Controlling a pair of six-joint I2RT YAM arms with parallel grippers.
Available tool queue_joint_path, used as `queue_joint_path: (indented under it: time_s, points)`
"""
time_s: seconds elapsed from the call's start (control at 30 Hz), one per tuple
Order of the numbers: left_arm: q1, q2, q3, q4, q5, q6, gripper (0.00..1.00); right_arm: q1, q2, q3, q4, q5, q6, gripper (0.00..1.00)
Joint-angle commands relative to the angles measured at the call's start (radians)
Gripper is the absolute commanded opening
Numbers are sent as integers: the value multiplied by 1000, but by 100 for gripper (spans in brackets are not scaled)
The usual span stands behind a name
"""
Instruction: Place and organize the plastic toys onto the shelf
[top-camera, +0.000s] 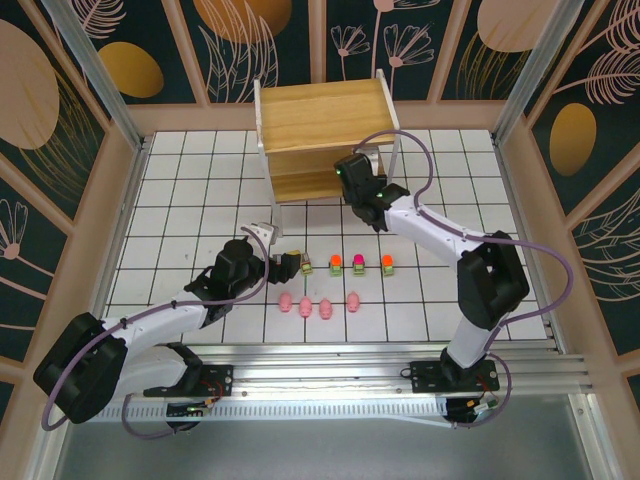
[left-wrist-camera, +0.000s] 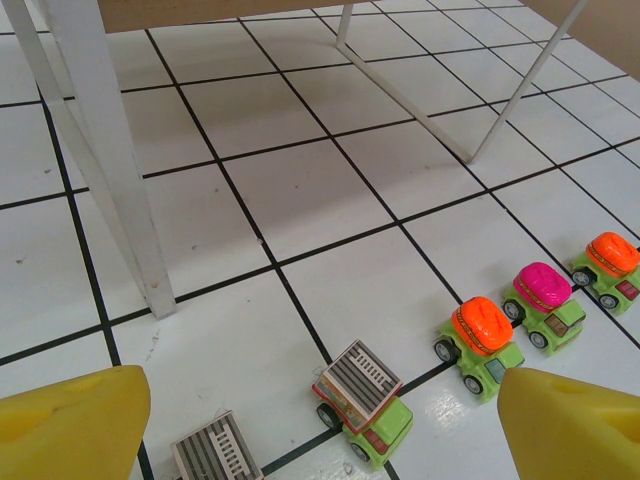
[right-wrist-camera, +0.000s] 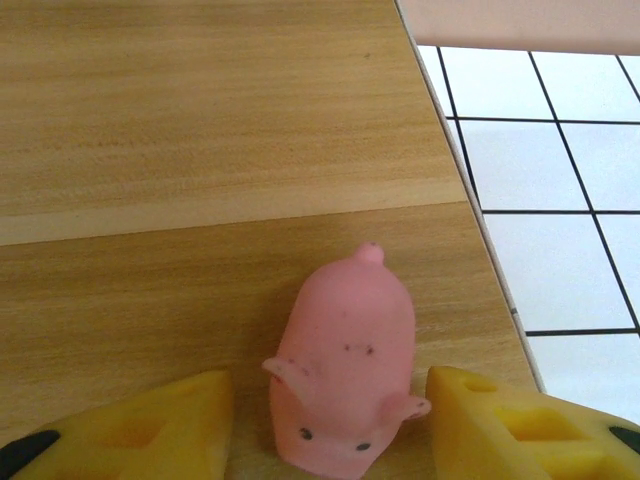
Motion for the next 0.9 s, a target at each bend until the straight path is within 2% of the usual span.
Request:
queue_joint_path:
  time_s: [0.0, 0.5, 0.7, 0.87]
  points:
    - [-4, 10, 31, 20, 9, 16, 90, 28, -59, 39, -45, 46, 33, 55]
    - [-4, 4, 31, 13, -10, 18, 90, 107, -226, -76, -140, 74, 152, 56]
    - [-3, -6, 28, 10, -23, 15, 90, 163, -335, -190, -182, 36, 241, 51]
    - [-4, -5, 28, 17, -14, 15, 90, 248, -378, -260, -244, 47, 329, 45]
